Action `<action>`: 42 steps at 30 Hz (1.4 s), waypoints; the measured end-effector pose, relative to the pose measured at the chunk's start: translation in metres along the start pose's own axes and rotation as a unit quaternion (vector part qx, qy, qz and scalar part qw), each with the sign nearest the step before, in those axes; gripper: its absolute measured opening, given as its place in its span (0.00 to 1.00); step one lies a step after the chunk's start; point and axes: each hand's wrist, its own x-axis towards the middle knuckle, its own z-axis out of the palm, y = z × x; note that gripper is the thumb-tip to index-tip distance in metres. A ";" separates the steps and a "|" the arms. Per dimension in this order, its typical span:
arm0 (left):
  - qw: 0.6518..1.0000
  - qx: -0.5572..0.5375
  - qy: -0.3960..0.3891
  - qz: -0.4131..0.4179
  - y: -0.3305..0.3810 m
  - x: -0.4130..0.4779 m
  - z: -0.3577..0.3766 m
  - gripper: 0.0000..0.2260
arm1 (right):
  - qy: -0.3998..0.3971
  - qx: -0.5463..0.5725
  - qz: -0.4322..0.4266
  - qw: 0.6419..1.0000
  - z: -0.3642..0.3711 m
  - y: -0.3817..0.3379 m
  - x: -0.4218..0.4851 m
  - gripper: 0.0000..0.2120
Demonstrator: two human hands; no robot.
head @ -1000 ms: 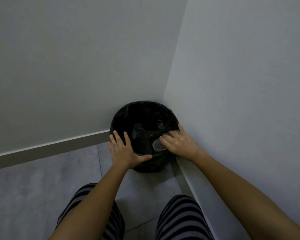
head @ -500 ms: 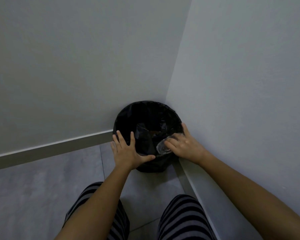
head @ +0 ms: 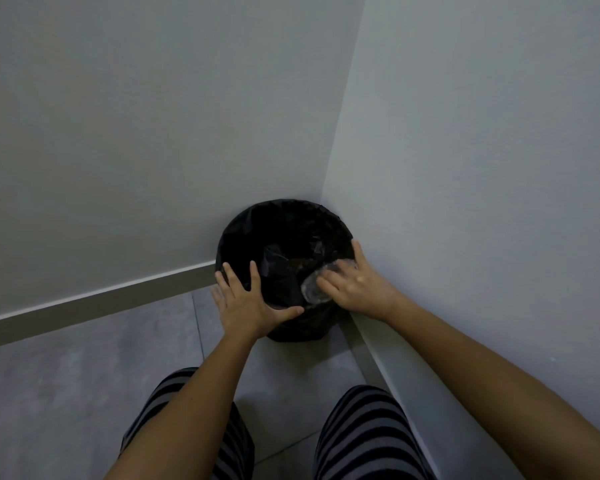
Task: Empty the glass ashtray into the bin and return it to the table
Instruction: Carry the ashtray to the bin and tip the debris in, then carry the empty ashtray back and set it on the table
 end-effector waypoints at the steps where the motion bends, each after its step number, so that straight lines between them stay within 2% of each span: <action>1: 1.000 0.000 -0.001 0.001 0.001 0.000 -0.001 0.60 | -0.001 0.000 -0.015 1.000 -0.001 0.001 -0.001 0.05; 2: 1.000 -0.002 -0.003 -0.001 0.001 0.001 -0.002 0.60 | 0.004 -0.004 -0.009 1.000 0.001 0.002 -0.001 0.05; 5: 1.000 -0.012 0.010 -0.003 0.004 0.004 -0.005 0.59 | -0.001 -0.013 0.082 0.997 -0.004 0.011 0.009 0.08; 8: 1.000 -0.020 0.013 0.006 0.008 0.001 -0.001 0.60 | 0.027 -0.022 0.046 0.998 -0.005 0.006 -0.006 0.05; 10: 1.000 -0.021 0.009 0.001 0.008 -0.001 0.002 0.60 | 0.005 0.001 0.032 0.999 -0.005 0.002 -0.009 0.05; 12: 1.000 -0.027 0.009 -0.008 0.003 -0.001 0.003 0.60 | -0.038 0.046 0.100 0.993 -0.013 0.001 0.005 0.08; 14: 0.999 -0.031 0.016 -0.006 -0.001 -0.002 0.005 0.60 | -0.074 0.135 0.214 0.965 -0.028 0.002 0.026 0.14; 15: 0.999 -0.032 0.019 -0.004 -0.001 -0.002 0.006 0.60 | -0.106 0.219 0.272 0.931 -0.033 0.002 0.032 0.18; 17: 0.999 -0.037 0.017 0.001 -0.001 -0.002 0.007 0.60 | -0.156 0.377 0.407 0.817 -0.043 0.006 0.040 0.21; 20: 0.999 -0.046 0.015 0.003 -0.001 -0.004 0.004 0.61 | -0.115 0.488 0.597 0.626 -0.041 0.008 0.042 0.14; 22: 0.999 -0.046 0.018 0.007 -0.002 -0.003 0.001 0.61 | -0.094 0.553 0.658 0.501 -0.039 0.009 0.042 0.08; 23: 0.999 -0.043 0.024 0.022 -0.001 -0.004 0.000 0.61 | -0.084 0.584 0.669 0.452 -0.038 0.009 0.042 0.08; 24: 0.997 -0.041 0.038 0.056 0.000 -0.005 -0.001 0.61 | -0.077 0.605 0.673 0.419 -0.037 0.011 0.041 0.08; 25: 0.992 -0.043 0.053 0.105 0.003 -0.006 -0.003 0.60 | -0.070 0.618 0.671 0.403 -0.037 0.013 0.040 0.08; 28: 0.965 -0.117 0.056 0.228 0.018 -0.008 -0.019 0.58 | -0.056 0.651 0.634 0.414 -0.038 0.023 0.042 0.09; 31: 0.940 -0.278 0.006 0.200 0.036 -0.005 -0.040 0.58 | -0.043 0.701 0.581 0.411 -0.042 0.029 0.047 0.18; 33: 0.927 -0.328 -0.006 0.181 0.042 -0.001 -0.046 0.59 | -0.037 0.739 0.545 0.393 -0.047 0.029 0.048 0.21; 36: 0.941 -0.282 0.029 0.184 0.038 0.001 -0.049 0.57 | -0.050 0.778 0.502 0.375 -0.047 0.029 0.046 0.23; 39: 0.954 -0.188 0.095 0.212 0.031 0.006 -0.052 0.55 | -0.085 0.805 0.451 0.376 -0.044 0.031 0.044 0.27; 40: 0.955 -0.163 0.108 0.221 0.028 0.009 -0.054 0.55 | -0.098 0.810 0.429 0.386 -0.041 0.031 0.044 0.30; 42: 0.957 -0.124 0.126 0.230 0.020 0.015 -0.061 0.56 | -0.142 0.800 0.371 0.450 -0.038 0.036 0.045 0.39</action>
